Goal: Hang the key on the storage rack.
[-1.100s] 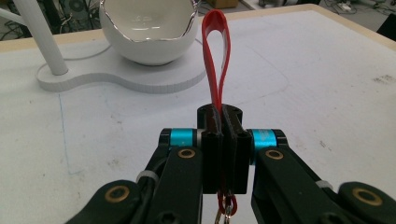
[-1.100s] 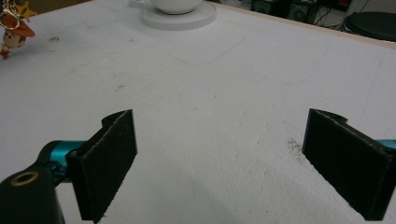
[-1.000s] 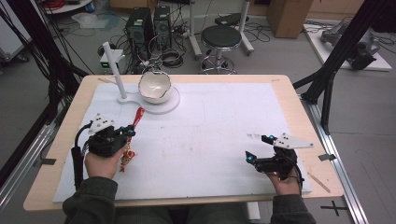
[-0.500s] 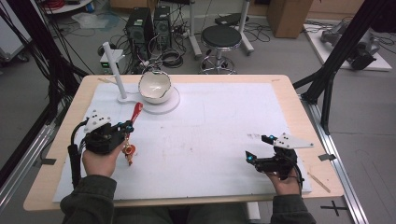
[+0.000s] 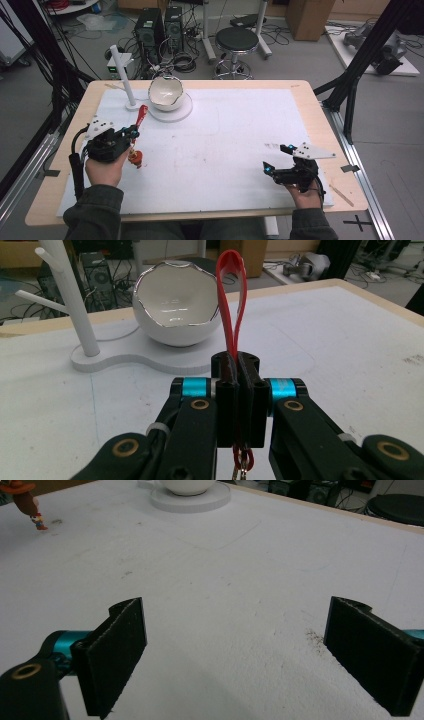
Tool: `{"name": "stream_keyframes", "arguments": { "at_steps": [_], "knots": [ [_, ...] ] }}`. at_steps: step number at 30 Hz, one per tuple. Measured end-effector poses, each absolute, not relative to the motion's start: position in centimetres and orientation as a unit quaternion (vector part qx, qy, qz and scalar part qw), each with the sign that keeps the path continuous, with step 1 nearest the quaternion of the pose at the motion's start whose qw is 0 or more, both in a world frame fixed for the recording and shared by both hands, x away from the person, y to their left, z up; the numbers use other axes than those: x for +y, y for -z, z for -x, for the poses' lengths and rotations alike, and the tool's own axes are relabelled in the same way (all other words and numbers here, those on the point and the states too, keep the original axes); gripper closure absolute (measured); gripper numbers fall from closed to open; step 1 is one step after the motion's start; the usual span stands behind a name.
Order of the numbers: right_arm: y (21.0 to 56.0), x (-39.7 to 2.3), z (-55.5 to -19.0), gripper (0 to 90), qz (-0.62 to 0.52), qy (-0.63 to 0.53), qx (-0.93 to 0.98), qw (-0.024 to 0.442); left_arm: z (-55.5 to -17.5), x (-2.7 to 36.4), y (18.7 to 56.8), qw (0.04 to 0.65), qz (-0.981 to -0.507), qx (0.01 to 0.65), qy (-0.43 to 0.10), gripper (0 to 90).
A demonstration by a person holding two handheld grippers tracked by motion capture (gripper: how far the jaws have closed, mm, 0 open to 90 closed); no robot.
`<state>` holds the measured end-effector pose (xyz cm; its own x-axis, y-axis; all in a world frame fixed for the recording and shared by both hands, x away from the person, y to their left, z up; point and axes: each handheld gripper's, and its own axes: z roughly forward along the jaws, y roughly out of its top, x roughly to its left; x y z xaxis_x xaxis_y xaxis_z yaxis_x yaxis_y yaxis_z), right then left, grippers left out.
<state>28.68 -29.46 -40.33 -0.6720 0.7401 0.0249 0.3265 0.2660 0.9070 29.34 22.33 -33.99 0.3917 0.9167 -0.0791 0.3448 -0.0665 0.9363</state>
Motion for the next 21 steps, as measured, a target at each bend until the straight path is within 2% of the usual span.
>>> {"name": "stream_keyframes", "arguments": {
  "at_steps": [21],
  "knots": [
    [40.6, -29.6, -28.9, 9.1, -0.351, -0.493, 0.767, 0.212, -31.4, 24.5, 33.3, 0.503, -0.638, 0.494, -0.31, 86.6]
  ]
}}
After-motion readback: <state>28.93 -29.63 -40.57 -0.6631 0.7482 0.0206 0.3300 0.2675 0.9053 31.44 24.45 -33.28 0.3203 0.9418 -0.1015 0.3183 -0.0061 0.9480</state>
